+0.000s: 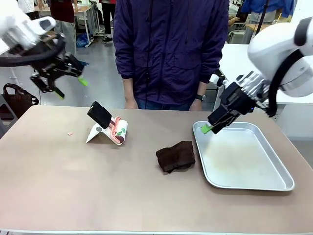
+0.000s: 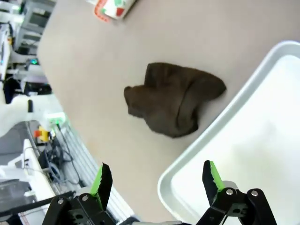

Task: Clean the surface of the table.
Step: Return the Lint Roller and towel to their original positions.

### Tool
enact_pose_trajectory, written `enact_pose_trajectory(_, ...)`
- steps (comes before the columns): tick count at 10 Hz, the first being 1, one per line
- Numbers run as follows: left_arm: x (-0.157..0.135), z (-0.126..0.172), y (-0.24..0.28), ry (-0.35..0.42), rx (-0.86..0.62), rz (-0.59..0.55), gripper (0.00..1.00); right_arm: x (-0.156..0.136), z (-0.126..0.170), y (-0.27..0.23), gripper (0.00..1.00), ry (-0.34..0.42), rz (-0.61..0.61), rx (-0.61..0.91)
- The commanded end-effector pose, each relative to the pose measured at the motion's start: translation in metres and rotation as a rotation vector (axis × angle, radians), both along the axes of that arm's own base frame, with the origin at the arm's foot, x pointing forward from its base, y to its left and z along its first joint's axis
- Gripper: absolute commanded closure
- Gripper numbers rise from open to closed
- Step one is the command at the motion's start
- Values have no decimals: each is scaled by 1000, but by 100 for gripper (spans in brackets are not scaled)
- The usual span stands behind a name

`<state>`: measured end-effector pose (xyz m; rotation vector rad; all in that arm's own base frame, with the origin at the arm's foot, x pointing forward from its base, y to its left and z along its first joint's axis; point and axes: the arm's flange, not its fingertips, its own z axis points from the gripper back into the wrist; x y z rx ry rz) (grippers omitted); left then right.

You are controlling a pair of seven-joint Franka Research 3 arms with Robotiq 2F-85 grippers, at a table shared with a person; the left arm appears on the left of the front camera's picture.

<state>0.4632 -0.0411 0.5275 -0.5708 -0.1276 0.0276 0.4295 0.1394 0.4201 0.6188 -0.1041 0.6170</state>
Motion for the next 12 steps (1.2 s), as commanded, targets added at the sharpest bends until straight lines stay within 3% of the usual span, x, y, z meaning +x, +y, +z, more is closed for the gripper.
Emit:
enact_pose_trajectory(1,-43,9,44,-19,-137,-35,0,-22,16,-18,0,50,16,25)
enact_pose_trajectory(3,-86,16,89,-30,-266,-65,0,-53,34,-56,0,129,41,35)
enact_pose_trajectory(5,-117,-1,133,6,-394,-111,0,-91,59,-106,0,184,-27,98)
enact_pose_trajectory(7,-130,-30,159,20,-551,-139,0,-117,69,-152,0,281,-107,367)
enact_pose_trajectory(9,-124,-62,178,27,-793,-234,0,-136,59,-190,0,433,-314,693)
enact_pose_trajectory(11,-114,-78,195,6,-939,-248,0,-144,53,-211,0,423,-478,848)
enact_pose_trajectory(12,-112,-82,196,58,-901,-280,0,-141,53,-214,0,363,-594,844)
